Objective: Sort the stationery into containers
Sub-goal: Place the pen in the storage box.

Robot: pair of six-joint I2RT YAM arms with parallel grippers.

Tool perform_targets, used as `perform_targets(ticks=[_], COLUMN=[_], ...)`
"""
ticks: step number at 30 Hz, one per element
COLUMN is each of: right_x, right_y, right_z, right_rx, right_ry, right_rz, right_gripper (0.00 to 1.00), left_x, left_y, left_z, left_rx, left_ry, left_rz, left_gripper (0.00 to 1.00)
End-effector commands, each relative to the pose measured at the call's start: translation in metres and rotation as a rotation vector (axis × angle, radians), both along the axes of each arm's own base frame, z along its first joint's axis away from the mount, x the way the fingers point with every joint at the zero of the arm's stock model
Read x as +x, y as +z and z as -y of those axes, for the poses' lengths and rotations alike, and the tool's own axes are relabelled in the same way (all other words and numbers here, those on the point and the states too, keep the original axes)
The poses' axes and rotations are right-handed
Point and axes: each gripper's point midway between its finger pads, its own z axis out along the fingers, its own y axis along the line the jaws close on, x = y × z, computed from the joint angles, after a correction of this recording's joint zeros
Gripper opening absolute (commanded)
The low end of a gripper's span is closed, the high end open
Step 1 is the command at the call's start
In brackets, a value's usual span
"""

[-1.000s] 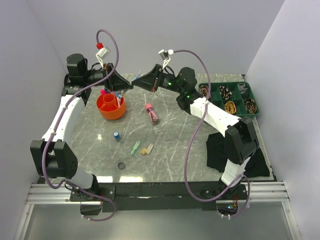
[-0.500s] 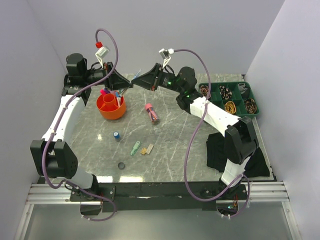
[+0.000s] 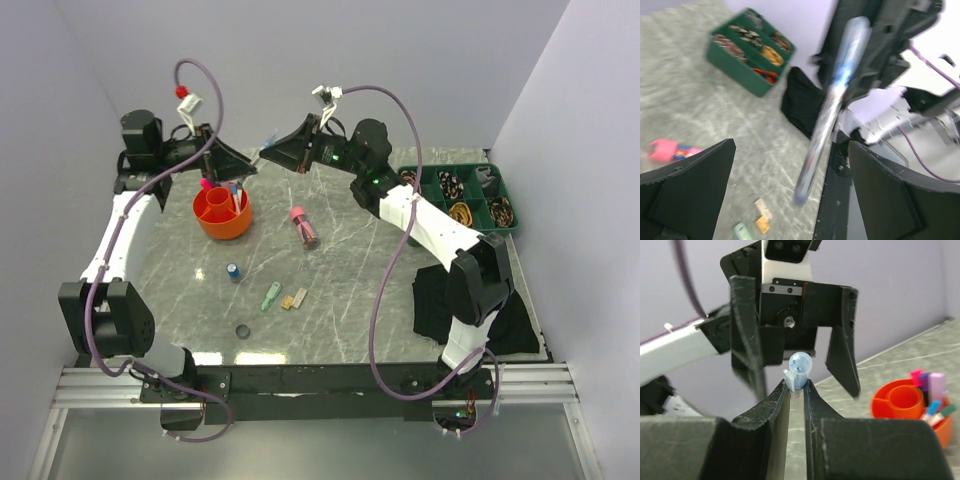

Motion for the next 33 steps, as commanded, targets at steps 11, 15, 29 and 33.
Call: perform_targets(ticks=[11,15,29,33], right_x=[0.090,0.108,0.106,0.103], right_y=[-0.099,-0.131,-0.173,-0.155], right_z=[-0.036,-0.050,-0.086,-0.092], right_rx=[-0.493,-0.573,-0.604,-0.561], right_ry=[-0.184,-0.181,-0.131,-0.134], right_rz=[0.325,0.300,0.272,0.301], right_gripper=[0.00,0.00,0.00,0.00], left_x=[0.031,0.025,-0.004,-0.005], left_y=[-0.029,-0.030,-0.065,-0.069], left_z=[-0.160,-0.184,-0.192,-0.192], left_rx=[0.448,0.459,0.452,0.454], left_ry=[0.597,0.726,0.749,0.741], left_rz=[0.128,0.170,0.057,0.046], left_gripper=[0.99,0.99,0.99,1.00])
